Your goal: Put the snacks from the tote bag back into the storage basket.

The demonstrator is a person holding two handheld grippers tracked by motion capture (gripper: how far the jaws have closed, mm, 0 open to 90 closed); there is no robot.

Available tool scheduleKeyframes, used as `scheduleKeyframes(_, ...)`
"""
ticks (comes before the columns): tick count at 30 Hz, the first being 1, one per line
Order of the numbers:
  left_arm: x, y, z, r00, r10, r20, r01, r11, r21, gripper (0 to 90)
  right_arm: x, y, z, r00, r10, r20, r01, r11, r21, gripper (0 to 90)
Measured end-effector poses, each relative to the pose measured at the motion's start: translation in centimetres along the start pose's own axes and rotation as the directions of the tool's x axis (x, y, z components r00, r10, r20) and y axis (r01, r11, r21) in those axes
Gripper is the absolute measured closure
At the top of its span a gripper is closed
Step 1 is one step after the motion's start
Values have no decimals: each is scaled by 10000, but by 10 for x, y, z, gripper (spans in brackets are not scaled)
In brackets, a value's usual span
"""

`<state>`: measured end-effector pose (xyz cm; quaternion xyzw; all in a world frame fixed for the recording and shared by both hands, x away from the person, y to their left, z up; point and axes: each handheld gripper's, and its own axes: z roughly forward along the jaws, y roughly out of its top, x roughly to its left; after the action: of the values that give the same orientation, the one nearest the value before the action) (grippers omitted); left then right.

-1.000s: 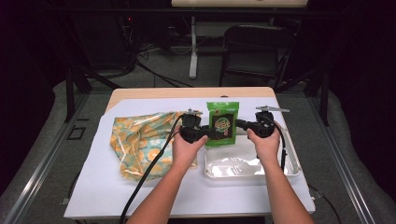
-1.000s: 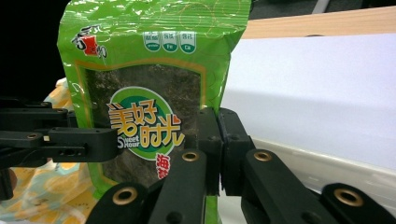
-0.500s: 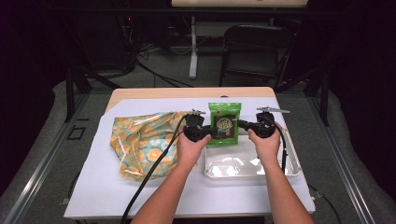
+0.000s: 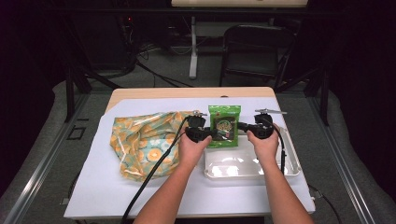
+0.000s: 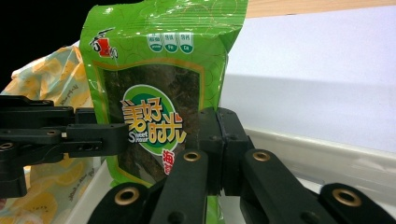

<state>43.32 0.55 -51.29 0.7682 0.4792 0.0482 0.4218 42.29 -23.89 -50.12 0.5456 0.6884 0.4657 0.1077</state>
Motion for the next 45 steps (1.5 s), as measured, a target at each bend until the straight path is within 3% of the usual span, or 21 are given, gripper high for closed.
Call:
scheduleKeyframes(9, 2, -1, 1, 9993, 56, -365, -51, 9999, 132, 703, 1, -3, 5, 9997, 11, 238, -9, 10000, -82, 900)
scheduleKeyframes(14, 3, 0, 1, 9984, 210, -516, -195, 9994, 285, 762, 0, -4, 7, 9996, 129, 257, -124, 9998, -170, 900)
scheduleKeyframes(20, 3, 0, 0, 9960, 352, -821, -343, 9993, 135, 823, 1, -6, 10, 9995, 136, 288, -131, 9998, -175, 900)
scheduleKeyframes(31, 6, 2, 4, 9964, 201, -828, -211, 9997, -118, 843, -3, -6, 12, 9993, 325, 176, -322, 9993, -207, 900)
scheduleKeyframes(36, 8, 3, 7, 9965, 66, -838, -71, 10000, -50, 841, -7, -6, 18, 9974, 724, 11, -724, 9972, -209, 895)
scheduleKeyframes(45, 9, 3, 12, 9963, 81, -856, -81, 10000, 6, 837, -8, -7, 23, 9976, 683, 148, -682, 9977, -54, 867)
